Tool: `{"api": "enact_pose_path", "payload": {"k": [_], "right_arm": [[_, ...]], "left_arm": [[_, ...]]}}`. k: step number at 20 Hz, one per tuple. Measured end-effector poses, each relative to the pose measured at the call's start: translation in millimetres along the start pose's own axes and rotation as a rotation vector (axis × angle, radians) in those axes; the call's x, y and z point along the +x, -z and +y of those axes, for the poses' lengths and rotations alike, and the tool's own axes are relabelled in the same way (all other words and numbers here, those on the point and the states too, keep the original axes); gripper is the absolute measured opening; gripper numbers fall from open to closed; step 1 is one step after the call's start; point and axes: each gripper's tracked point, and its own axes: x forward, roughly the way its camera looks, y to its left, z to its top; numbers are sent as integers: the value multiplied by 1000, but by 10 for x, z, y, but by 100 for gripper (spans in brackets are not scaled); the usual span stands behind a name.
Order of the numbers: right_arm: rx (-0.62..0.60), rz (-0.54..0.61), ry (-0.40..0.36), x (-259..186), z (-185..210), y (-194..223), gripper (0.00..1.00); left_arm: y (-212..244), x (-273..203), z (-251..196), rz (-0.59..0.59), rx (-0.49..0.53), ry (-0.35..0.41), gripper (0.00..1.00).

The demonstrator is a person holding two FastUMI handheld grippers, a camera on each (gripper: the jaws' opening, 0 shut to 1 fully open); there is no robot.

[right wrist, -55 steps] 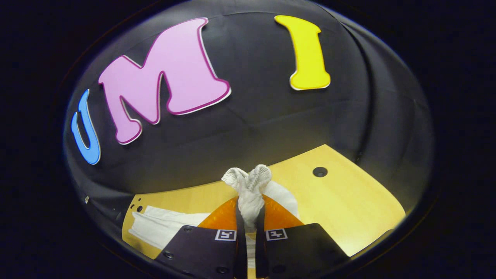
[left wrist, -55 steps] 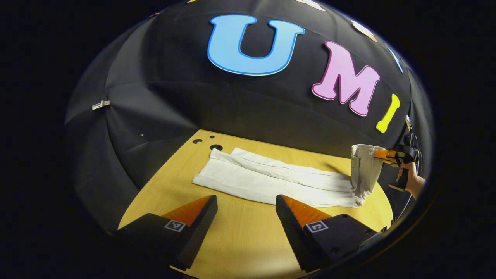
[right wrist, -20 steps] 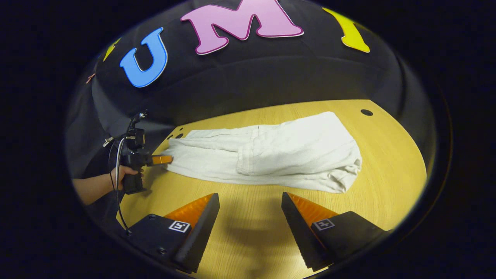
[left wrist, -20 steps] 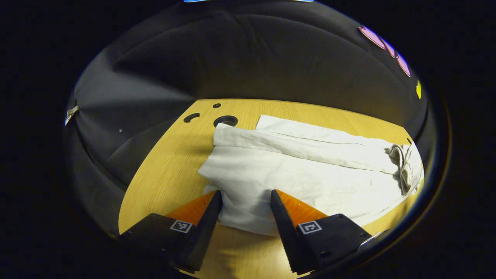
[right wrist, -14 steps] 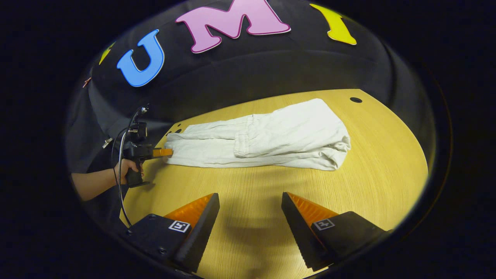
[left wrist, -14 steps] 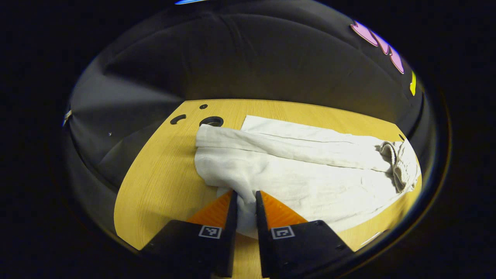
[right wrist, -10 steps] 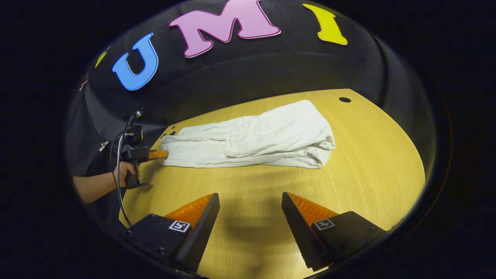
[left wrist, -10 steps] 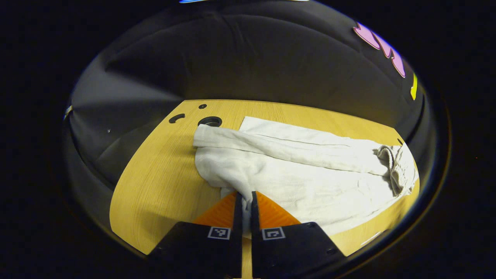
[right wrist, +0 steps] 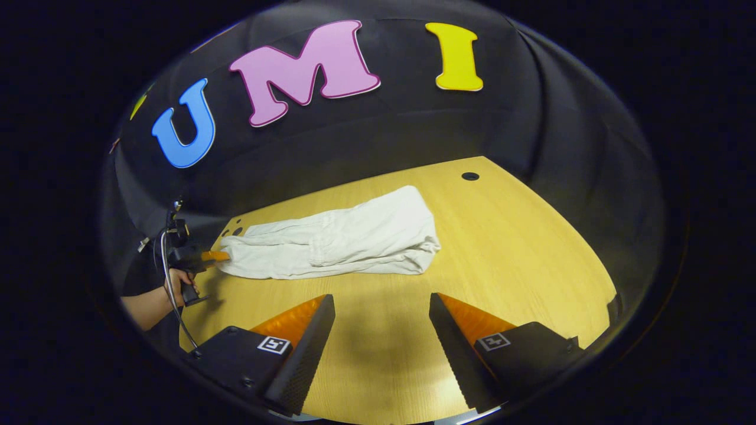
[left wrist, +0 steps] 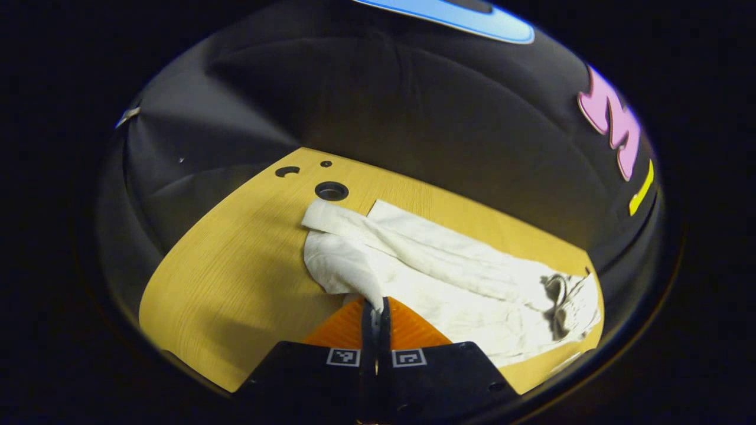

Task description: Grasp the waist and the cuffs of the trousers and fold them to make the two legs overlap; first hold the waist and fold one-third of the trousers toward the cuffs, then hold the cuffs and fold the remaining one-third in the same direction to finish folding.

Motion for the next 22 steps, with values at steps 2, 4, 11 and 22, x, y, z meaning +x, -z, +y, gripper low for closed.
{"api": "enact_pose_path", "payload": {"k": [2,4,11,22], "right_arm": [[3,-13,10,-100,-67,-18,99],[10,-18,15,-150,-134,-1,99],[46,-19,5,-192,-435,72,99],[42,-38,-26,-106,-1152,-90,98]], "left_arm": [[-147,-110,-102,-23,-39,26,5],[-310,-207,-214,-48,-46,35,6],[-706,-543,-957,-125,44,84,5],[-882,-1054,-2748,-205,94,222,5]]}}
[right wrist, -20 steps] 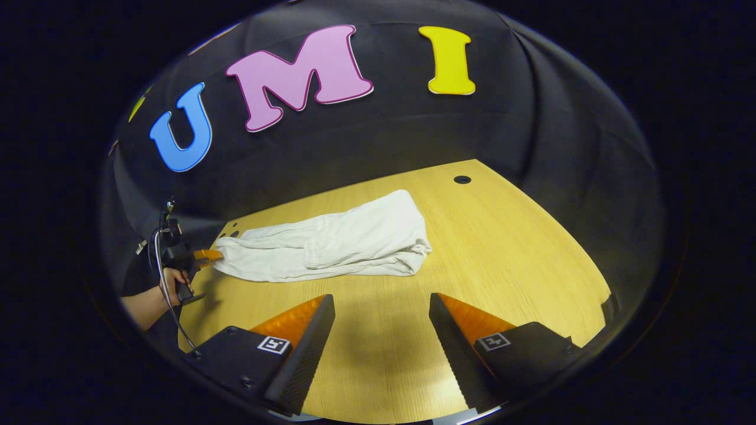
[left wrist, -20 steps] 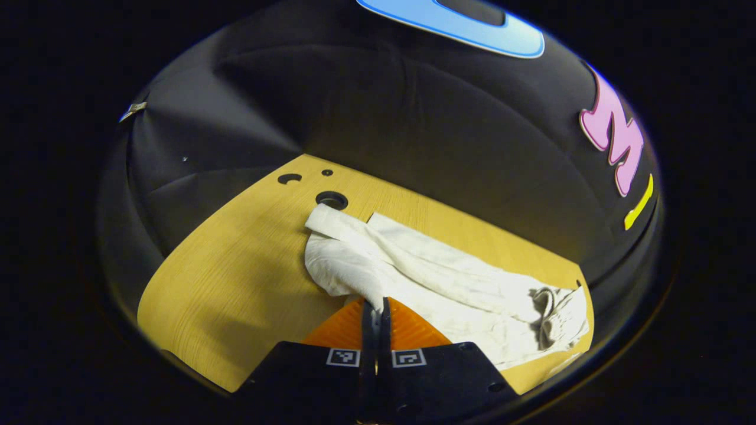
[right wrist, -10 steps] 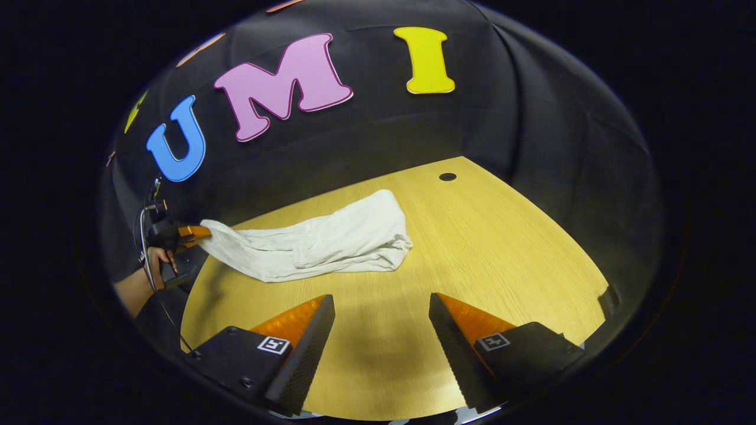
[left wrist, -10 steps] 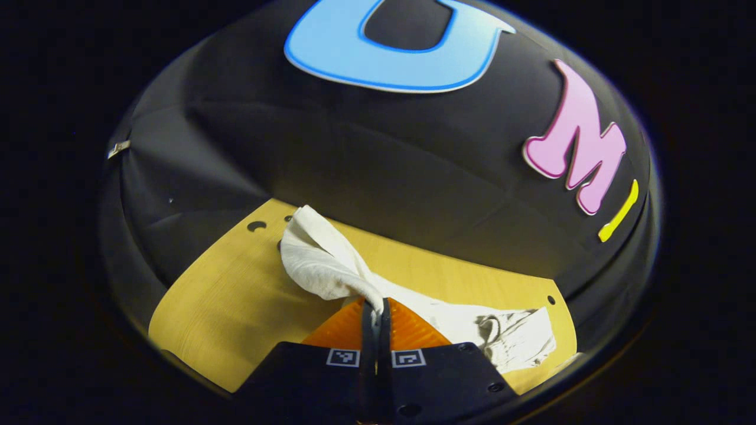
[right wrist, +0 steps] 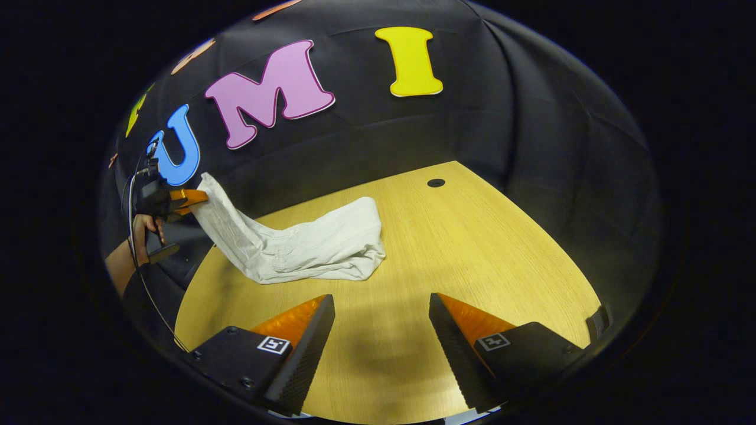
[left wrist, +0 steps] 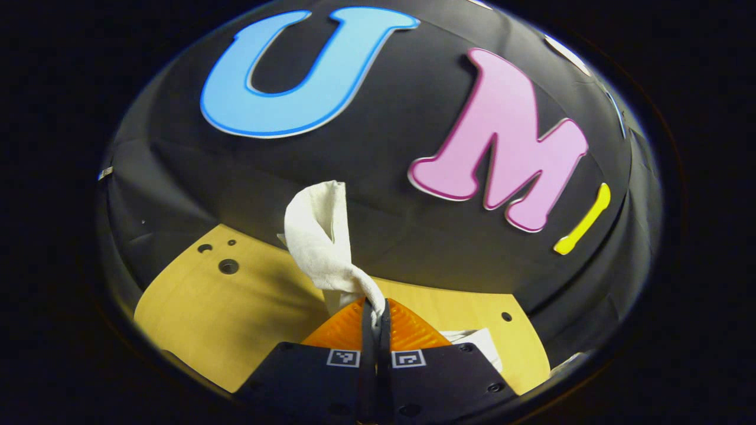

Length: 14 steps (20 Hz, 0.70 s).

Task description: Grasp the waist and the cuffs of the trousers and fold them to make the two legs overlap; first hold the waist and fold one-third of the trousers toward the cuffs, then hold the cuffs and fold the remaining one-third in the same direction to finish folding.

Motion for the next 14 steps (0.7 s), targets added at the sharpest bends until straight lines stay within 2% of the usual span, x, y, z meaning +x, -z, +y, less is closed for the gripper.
{"api": "enact_pose_path", "payload": {"k": [3,8,14], "right_arm": [[24,-25,14,11,-254,-71,99],[36,-7,4,-10,-584,-38,98],[76,-1,26,-15,-1034,-65,98]], "left_arm": [[77,49,-586,-4,39,52,6],[442,162,-1435,44,28,131,5],[1167,359,-2203,163,45,205,5]]}}
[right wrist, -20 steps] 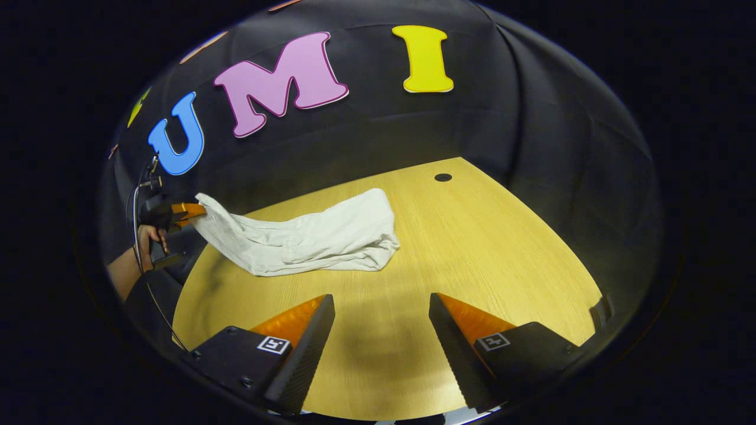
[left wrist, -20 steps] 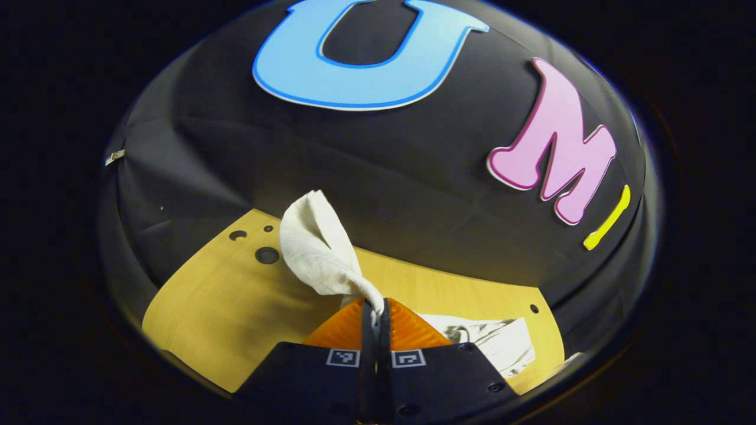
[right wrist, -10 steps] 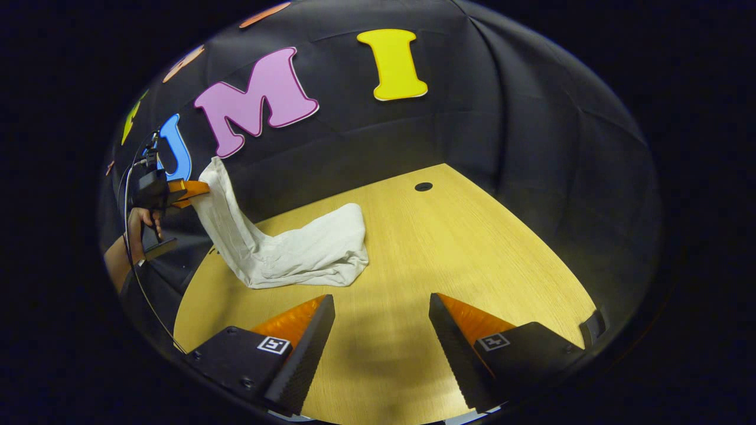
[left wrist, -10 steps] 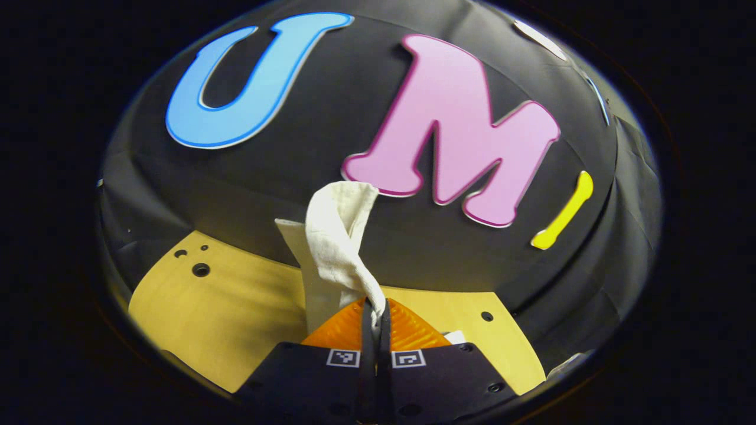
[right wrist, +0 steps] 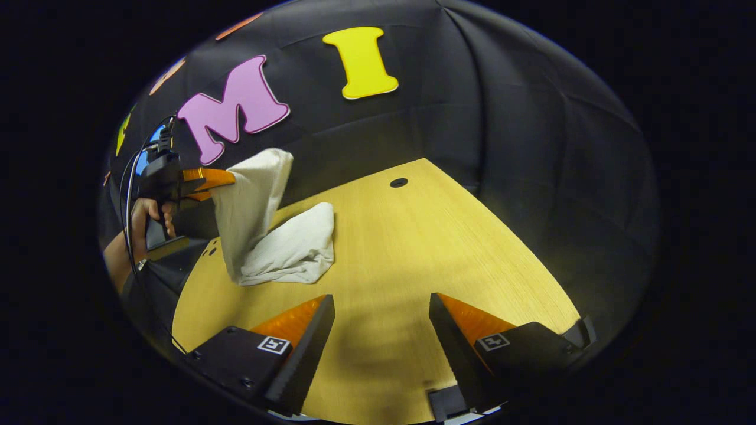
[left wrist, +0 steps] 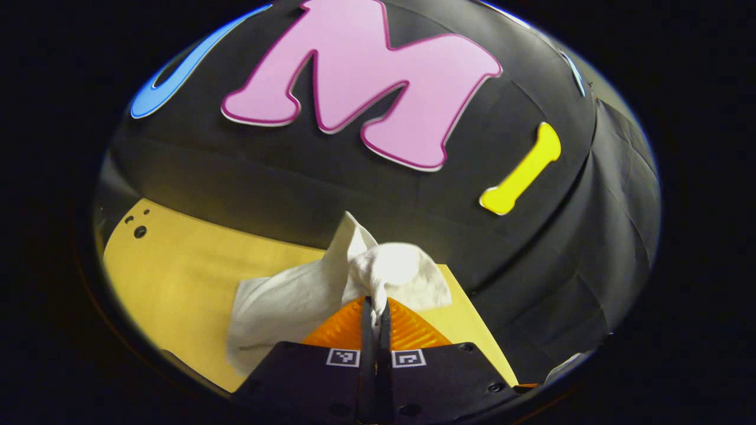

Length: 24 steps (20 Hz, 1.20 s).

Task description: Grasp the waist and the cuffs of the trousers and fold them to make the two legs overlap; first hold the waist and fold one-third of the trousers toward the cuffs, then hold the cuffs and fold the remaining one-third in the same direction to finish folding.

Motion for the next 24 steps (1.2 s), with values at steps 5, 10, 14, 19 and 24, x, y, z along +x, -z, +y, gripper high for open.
{"api": "enact_pose_path", "payload": {"k": [5,10,14,19,24], "right_arm": [[20,9,-1,-24,-207,-30,99],[-5,21,10,-113,-227,70,99],[-11,-1,15,-231,-145,78,99],[-28,-5,0,-368,52,143,99],[-72,-54,-14,-782,412,157,99]], "left_arm": [[640,402,-201,109,98,-48,7],[877,612,-100,189,171,-85,17],[842,487,-183,183,147,-41,47],[749,-166,-19,124,229,-61,94],[598,-1080,179,37,269,-65,95]]}}
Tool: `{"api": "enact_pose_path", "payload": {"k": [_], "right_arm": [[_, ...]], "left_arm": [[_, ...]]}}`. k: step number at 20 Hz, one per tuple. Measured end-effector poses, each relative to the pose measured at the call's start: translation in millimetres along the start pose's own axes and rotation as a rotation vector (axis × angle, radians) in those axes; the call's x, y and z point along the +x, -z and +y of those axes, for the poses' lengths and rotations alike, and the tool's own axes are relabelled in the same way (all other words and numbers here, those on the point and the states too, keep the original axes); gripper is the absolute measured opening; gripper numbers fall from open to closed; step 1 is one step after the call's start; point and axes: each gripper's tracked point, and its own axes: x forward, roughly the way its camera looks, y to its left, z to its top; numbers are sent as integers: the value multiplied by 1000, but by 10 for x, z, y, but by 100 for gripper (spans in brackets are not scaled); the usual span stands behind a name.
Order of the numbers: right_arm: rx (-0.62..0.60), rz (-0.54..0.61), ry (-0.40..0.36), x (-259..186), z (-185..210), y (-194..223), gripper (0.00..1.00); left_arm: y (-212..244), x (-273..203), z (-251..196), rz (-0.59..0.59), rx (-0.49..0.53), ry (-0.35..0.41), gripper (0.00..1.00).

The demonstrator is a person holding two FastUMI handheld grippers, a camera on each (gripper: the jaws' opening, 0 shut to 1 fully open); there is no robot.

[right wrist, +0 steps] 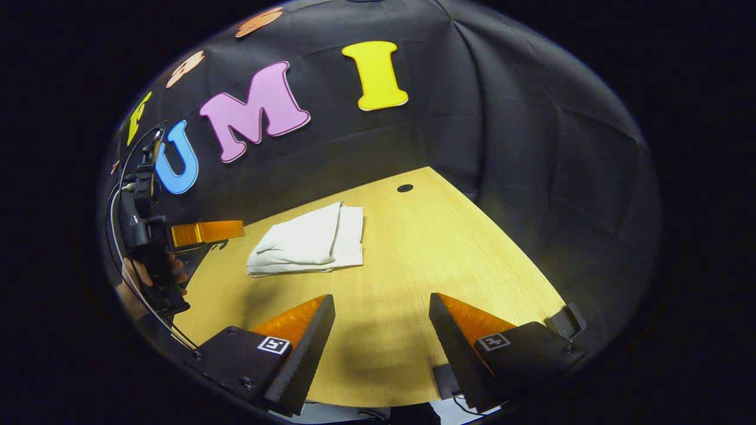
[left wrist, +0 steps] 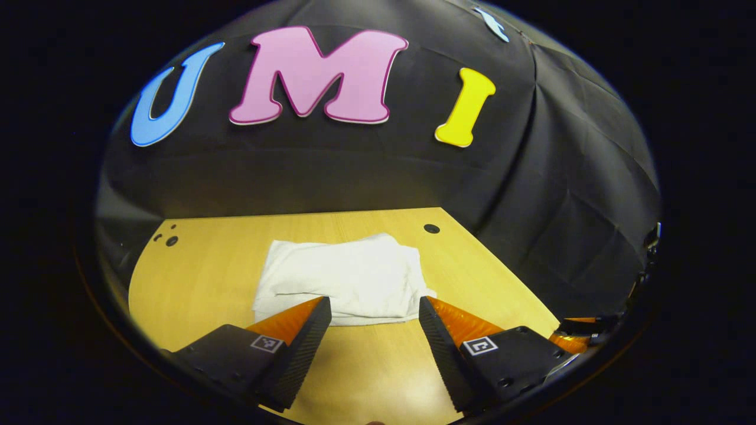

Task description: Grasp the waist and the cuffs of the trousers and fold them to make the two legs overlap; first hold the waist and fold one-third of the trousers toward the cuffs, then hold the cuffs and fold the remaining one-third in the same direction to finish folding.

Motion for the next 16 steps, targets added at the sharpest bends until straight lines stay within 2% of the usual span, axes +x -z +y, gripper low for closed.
{"api": "enact_pose_path", "payload": {"k": [5,10,11,14,16], "right_arm": [[-64,-62,-29,-454,408,-61,99],[-141,-135,-58,-937,813,-9,98],[-153,-131,-69,-1072,951,153,98],[-152,-58,-105,-1190,1144,466,98],[-181,-46,-115,-1220,1229,541,98]], "left_arm": [[84,-985,241,-64,-11,-17,95],[309,-1947,607,-134,71,-122,94],[480,-2293,718,-136,67,-163,94],[737,-2599,802,-131,0,-188,94],[859,-2733,969,-142,-51,-277,94]]}}
